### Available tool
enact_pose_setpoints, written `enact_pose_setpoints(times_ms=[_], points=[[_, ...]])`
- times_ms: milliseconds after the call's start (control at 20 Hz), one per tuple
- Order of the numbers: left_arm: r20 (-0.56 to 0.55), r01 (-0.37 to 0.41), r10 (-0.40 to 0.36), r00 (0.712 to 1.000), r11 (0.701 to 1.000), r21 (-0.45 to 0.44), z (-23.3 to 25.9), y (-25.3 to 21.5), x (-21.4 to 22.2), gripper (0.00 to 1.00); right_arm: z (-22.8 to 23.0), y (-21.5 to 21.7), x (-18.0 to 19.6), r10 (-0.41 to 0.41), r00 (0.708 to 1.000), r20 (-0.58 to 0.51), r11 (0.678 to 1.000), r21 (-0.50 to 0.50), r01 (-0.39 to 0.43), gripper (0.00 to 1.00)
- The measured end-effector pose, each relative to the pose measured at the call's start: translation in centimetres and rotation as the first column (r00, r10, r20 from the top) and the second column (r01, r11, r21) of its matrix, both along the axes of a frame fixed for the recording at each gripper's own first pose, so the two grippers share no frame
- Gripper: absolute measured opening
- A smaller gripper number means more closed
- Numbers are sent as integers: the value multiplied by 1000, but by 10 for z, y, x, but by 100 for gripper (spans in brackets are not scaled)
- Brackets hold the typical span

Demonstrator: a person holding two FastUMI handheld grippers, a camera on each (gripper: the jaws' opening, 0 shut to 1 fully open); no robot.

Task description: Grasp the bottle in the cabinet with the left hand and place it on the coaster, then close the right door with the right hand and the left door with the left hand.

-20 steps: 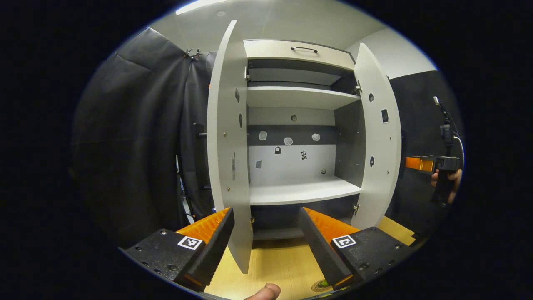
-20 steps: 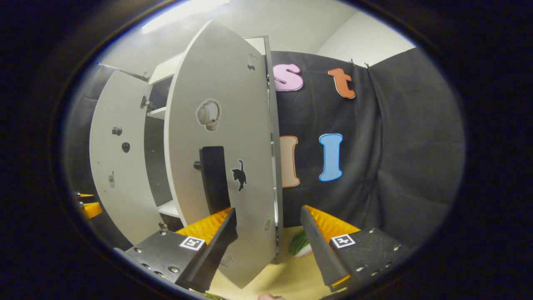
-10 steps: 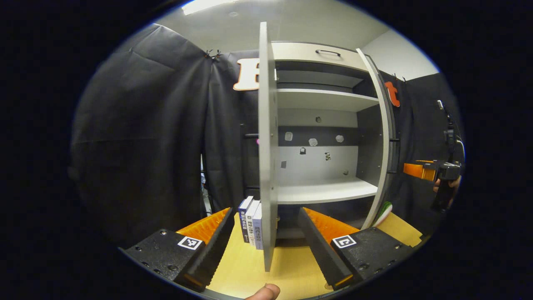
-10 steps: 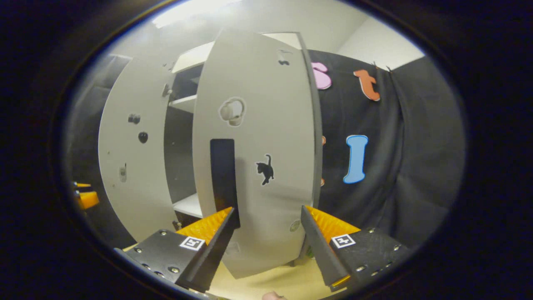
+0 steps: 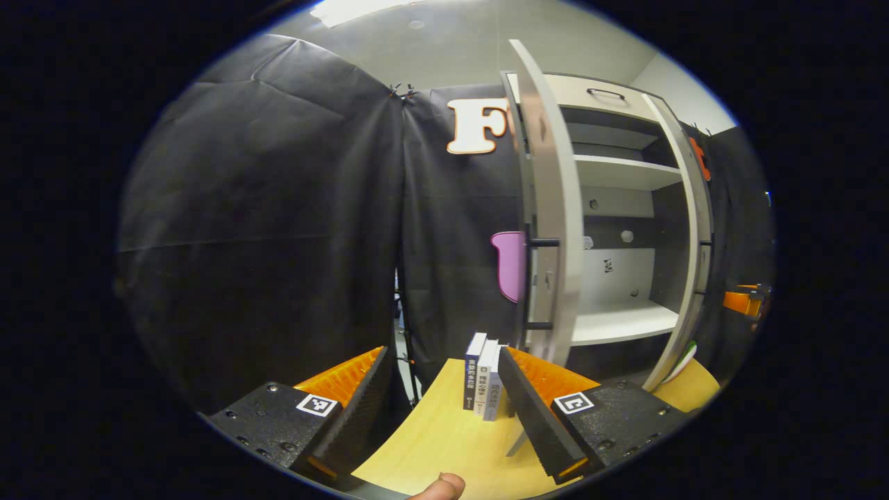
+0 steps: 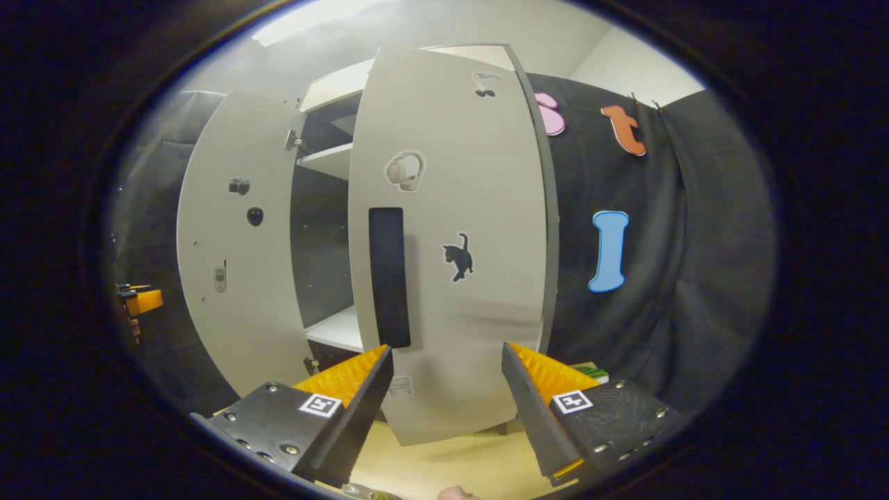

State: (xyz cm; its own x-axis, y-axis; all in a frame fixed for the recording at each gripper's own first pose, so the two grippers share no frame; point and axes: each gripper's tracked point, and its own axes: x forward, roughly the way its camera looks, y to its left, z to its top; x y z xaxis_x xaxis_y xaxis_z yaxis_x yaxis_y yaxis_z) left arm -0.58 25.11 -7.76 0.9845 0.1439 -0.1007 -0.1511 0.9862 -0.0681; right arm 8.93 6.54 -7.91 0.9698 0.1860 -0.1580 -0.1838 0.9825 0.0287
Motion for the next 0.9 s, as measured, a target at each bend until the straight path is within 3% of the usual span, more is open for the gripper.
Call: enact_pose_setpoints(times_ms=[500,900], points=[[7,-23,23,1000,1000,-15,13,32,49,97,1,-22,-11,-34,999,-12,999,-5,34,95],[-21,73,-73,997,997,-5,13,2,87,98,-1,-42,-8,-50,999,-12,999,22,50,95]])
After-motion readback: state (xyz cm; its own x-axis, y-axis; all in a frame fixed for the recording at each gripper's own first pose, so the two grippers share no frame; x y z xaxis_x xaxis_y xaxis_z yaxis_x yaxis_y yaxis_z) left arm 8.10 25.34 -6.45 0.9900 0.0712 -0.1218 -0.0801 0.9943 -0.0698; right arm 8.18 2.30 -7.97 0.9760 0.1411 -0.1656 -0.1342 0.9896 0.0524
